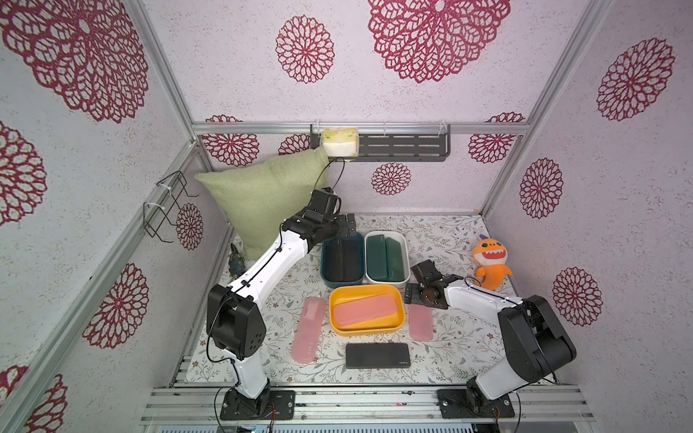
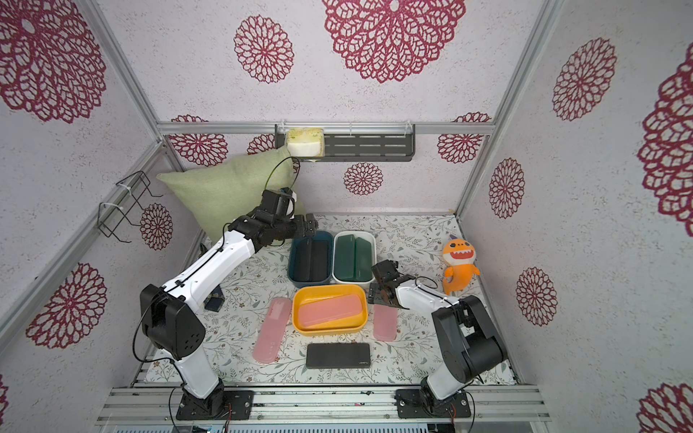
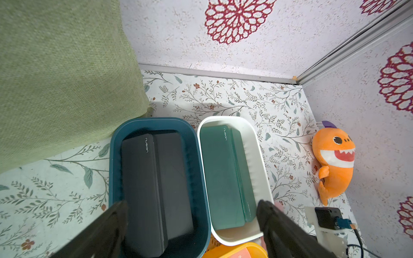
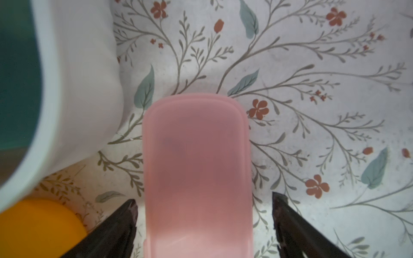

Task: Place the pencil cases by color into the storage box
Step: Pick up the pencil case from the center of the board.

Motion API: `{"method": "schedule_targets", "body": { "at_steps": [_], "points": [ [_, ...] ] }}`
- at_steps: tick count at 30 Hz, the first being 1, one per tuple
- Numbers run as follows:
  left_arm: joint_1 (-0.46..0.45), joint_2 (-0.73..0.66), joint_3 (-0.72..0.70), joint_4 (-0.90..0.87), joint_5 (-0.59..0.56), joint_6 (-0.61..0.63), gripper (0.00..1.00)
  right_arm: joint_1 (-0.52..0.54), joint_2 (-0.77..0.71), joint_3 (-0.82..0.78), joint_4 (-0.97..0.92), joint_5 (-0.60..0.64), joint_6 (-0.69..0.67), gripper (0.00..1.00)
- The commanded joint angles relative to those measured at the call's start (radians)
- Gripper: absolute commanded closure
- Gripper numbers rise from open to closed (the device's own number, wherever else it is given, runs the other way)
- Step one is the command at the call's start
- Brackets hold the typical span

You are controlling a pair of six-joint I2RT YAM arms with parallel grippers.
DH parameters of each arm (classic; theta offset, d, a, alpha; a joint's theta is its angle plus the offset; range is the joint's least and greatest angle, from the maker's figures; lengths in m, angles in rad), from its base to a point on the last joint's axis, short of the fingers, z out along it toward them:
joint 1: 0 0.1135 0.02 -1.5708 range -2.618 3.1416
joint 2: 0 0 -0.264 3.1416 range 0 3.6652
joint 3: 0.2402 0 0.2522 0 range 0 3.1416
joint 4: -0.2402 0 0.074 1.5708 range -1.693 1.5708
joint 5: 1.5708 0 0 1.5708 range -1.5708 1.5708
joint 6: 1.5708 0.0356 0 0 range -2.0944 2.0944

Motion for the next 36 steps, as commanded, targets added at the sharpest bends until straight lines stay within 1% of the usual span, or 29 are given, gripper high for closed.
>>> {"method": "schedule_targets", "body": {
  "at_steps": [1,10,16,21,27,30,36],
  "points": [
    [0.011,-0.038,-0.005,0.008,-0.003,-0.004,0.03,0.006,0.012,-0.002,0.022,0.016,0.016,0.04],
    [0.014,-0.036,-0.009,0.000,0.002,-0.008,0.03,0.006,0.061,-0.015,0.054,0.013,0.010,0.04],
    [0.017,-0.045,-0.019,-0.002,0.005,-0.005,0.03,0.006,0.068,-0.029,0.060,0.019,0.013,0.06],
    [0.017,-0.052,-0.024,0.000,0.011,-0.004,0.03,0.005,0.061,-0.031,0.050,0.032,0.014,0.13],
    [0.019,-0.061,-0.040,0.002,0.016,-0.005,0.03,0.001,0.044,-0.037,0.044,0.045,0.013,0.28],
    [0.020,-0.071,-0.052,0.005,0.015,-0.005,0.03,-0.002,0.029,-0.040,0.045,0.053,0.010,0.34],
    [0.035,-0.104,-0.091,0.019,0.017,-0.021,0.03,-0.012,-0.032,-0.041,0.037,0.072,-0.021,0.36]
  ]
}}
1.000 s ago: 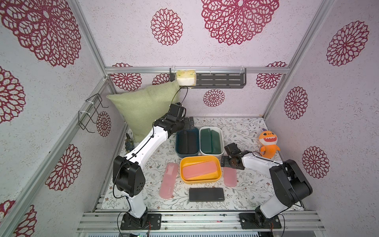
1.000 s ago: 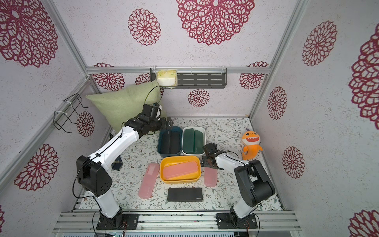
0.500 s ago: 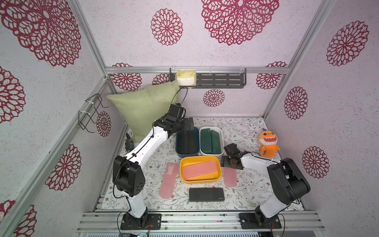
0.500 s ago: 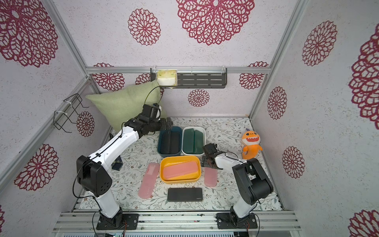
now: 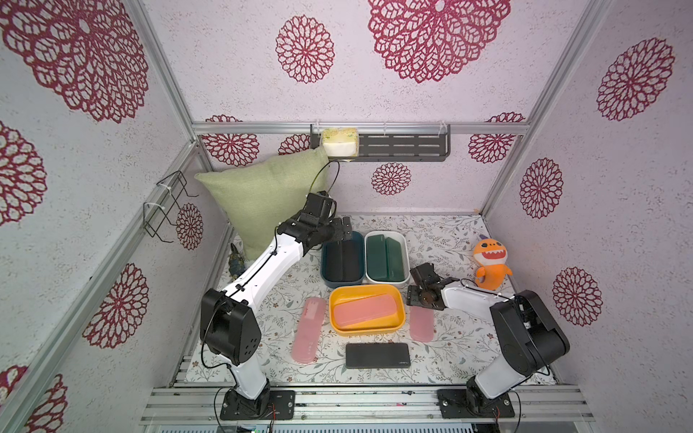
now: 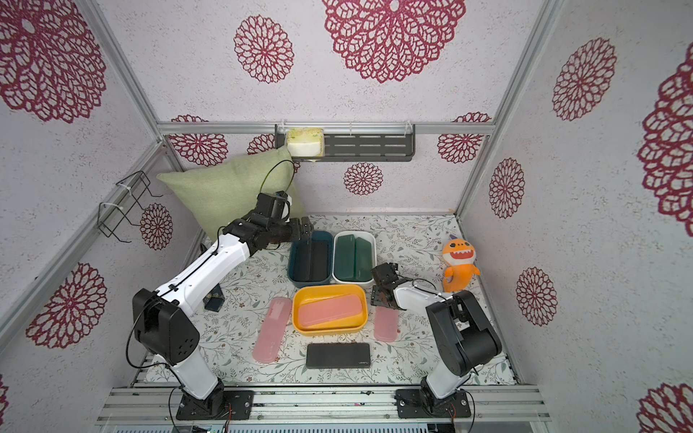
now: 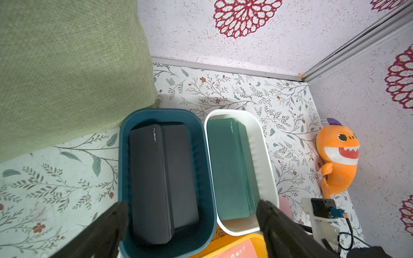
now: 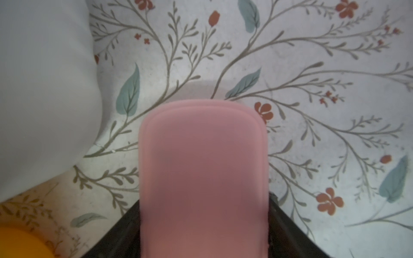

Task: Place the pencil cases by color into the storage box
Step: Pick up the pencil case from the center of the board.

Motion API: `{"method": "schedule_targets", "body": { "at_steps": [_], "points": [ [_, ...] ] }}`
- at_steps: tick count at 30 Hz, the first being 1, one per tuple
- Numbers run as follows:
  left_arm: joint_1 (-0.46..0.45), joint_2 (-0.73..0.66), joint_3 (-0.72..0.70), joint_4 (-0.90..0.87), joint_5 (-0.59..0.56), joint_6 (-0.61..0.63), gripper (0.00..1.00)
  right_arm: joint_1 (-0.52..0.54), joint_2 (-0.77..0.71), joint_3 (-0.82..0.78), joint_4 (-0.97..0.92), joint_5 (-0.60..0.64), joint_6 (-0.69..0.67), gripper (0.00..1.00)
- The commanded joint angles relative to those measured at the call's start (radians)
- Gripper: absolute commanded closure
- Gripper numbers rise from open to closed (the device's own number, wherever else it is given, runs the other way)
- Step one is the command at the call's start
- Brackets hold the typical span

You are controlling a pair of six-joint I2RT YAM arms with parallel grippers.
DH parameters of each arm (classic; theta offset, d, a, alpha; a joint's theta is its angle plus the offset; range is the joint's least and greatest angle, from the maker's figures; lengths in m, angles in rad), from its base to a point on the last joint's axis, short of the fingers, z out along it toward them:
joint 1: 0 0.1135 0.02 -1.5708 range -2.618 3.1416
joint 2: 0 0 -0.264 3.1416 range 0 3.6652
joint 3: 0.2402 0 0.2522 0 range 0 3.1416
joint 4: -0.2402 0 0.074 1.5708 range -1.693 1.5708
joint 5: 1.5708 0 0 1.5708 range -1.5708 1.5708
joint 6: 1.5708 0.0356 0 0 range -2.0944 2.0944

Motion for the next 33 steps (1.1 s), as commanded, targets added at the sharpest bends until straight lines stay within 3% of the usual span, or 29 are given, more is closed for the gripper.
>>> {"method": "schedule_targets", "body": {
  "at_steps": [1,13,24,33],
  "points": [
    [0.019,-0.049,-0.019,0.022,0.009,-0.015,0.03,-0.008,-0.071,-0.002,-0.031,0.044,-0.028,0.36],
    [0.057,-0.120,-0.122,0.049,0.019,-0.042,0.03,-0.022,-0.223,-0.011,0.002,-0.009,-0.228,0.37],
    [0.103,-0.209,-0.205,0.051,0.015,-0.046,0.03,-0.042,-0.363,0.032,0.072,-0.274,-0.557,0.38],
    [0.126,-0.250,-0.255,0.052,0.019,-0.055,0.02,-0.008,-0.331,0.179,0.040,-0.435,-0.791,0.38]
  ]
}}
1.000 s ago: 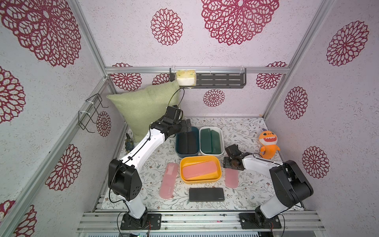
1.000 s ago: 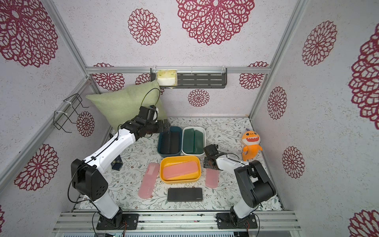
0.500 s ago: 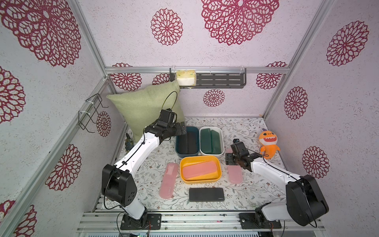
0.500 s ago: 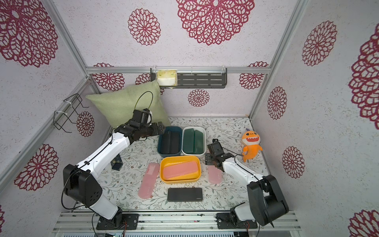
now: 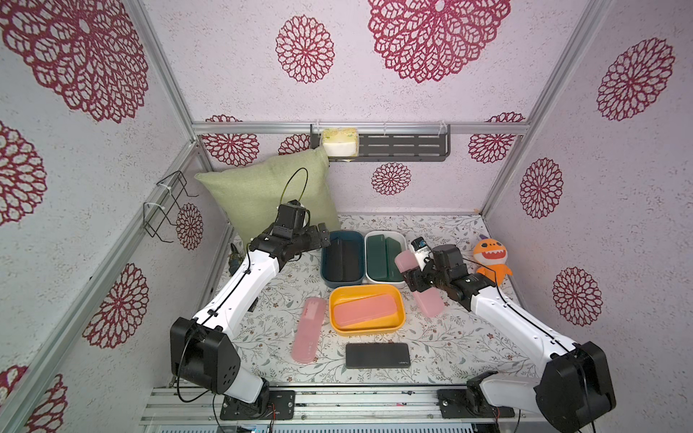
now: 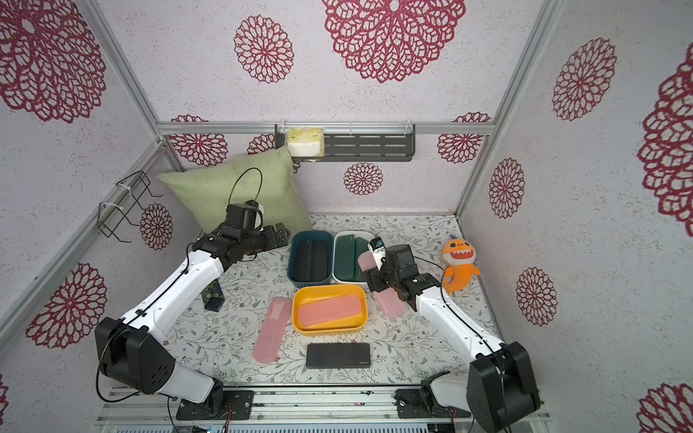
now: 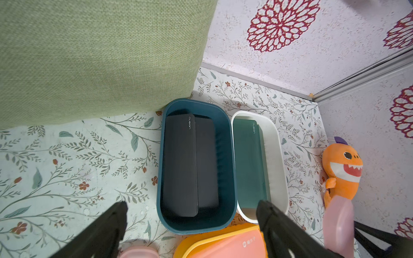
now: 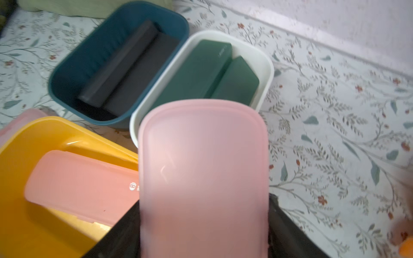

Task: Place the pencil cases by color into the storage box
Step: Pick up the pencil case from the center of the board, then place the pencil case at the storage box.

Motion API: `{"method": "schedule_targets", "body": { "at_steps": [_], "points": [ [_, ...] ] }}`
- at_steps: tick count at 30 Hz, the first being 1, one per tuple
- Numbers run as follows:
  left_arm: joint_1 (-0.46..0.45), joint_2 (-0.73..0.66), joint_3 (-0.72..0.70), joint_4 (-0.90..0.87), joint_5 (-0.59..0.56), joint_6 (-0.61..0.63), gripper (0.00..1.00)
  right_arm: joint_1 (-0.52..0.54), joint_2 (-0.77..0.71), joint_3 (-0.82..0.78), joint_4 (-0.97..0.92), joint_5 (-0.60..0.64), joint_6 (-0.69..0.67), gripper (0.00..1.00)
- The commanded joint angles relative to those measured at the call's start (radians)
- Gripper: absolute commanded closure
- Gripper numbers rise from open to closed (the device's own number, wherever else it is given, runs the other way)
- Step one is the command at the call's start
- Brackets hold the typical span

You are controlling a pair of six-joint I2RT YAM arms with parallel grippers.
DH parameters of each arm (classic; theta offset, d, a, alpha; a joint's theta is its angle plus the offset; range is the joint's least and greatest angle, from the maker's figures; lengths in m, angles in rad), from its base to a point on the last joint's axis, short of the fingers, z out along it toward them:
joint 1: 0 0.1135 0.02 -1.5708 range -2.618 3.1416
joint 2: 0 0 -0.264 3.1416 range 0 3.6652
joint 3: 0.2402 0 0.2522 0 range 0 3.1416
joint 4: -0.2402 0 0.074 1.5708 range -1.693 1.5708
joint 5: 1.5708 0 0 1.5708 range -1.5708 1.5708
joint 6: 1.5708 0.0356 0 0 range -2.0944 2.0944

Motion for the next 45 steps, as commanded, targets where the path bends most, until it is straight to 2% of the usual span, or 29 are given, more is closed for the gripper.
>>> {"method": "schedule_targets", "body": {
  "at_steps": [1,8,16,20,34,45],
  "points": [
    [0.012,-0.034,-0.013,0.018,0.001,-0.005,0.03,0.020,0.007,0.064,0.011,-0.102,-0.155,0.38],
    [0.031,-0.055,-0.034,0.016,0.000,-0.008,0.03,0.065,0.052,0.128,0.004,-0.264,-0.360,0.37],
    [0.069,-0.081,-0.056,0.006,-0.002,-0.025,0.03,0.141,0.111,0.167,0.013,-0.383,-0.569,0.36],
    [0.086,-0.095,-0.070,0.006,0.000,-0.027,0.03,0.172,0.153,0.203,-0.005,-0.425,-0.628,0.36],
    [0.125,-0.120,-0.105,0.013,0.009,-0.033,0.03,0.256,0.357,0.298,-0.117,-0.443,-0.789,0.36],
    [0.137,-0.118,-0.112,0.016,0.019,-0.033,0.03,0.311,0.445,0.293,-0.145,-0.420,-0.800,0.36]
  ]
}}
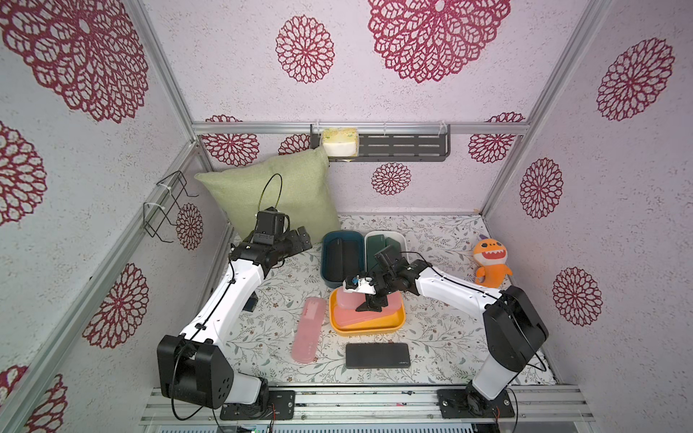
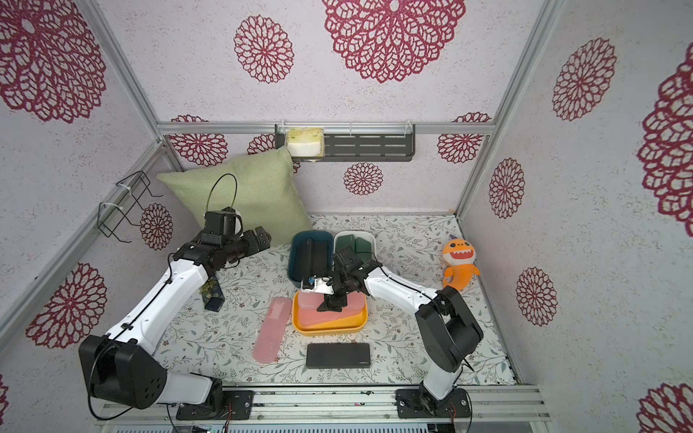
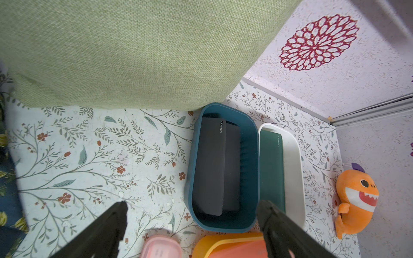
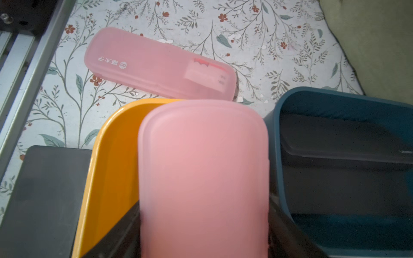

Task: Place the pencil cases by color into the storage box
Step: Place the pencil case at the storage box.

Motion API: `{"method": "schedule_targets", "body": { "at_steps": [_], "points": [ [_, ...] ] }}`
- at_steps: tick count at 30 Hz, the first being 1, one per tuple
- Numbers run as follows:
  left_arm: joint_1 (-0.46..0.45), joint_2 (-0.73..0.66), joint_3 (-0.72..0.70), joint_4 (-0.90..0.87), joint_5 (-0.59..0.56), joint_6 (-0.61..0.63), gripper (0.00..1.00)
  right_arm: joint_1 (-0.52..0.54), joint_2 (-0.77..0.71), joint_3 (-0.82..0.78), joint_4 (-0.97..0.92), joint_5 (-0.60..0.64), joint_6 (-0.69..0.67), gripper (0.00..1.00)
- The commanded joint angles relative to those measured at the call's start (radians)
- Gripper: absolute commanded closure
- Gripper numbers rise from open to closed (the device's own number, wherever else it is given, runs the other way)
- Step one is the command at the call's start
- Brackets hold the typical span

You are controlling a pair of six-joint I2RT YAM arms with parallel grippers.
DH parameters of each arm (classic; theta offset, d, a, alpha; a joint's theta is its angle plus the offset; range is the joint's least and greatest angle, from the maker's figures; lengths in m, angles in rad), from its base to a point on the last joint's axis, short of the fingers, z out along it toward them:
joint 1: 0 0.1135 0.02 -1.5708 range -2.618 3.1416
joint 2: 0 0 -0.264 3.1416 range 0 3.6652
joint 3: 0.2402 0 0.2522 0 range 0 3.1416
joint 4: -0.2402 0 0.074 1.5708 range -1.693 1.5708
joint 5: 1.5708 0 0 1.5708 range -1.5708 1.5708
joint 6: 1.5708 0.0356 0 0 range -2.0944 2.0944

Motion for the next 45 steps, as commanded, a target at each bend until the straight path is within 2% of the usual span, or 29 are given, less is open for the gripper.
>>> {"method": "schedule_targets", "body": {
  "at_steps": [1,15,28,33,41,45],
  "points": [
    [0.012,-0.022,-0.003,0.017,0.010,0.000,0.03,0.017,0.007,0.024,-0.015,-0.008,-0.031,0.36],
    [0.040,0.009,0.053,-0.023,0.020,0.022,0.03,0.055,0.091,0.012,-0.021,0.066,-0.012,0.36],
    [0.047,-0.005,0.032,-0.022,0.027,0.020,0.03,0.073,0.158,0.019,-0.016,0.055,-0.002,0.33],
    [0.049,-0.011,0.034,-0.029,0.024,0.024,0.03,0.076,0.161,0.021,-0.013,0.059,0.002,0.27],
    [0.049,-0.015,0.032,-0.042,0.025,0.029,0.03,0.081,0.162,0.027,-0.015,0.082,0.009,0.08],
    [0.049,-0.016,0.024,-0.051,0.037,0.026,0.03,0.083,0.152,0.033,-0.012,0.097,0.016,0.04]
  ]
}}
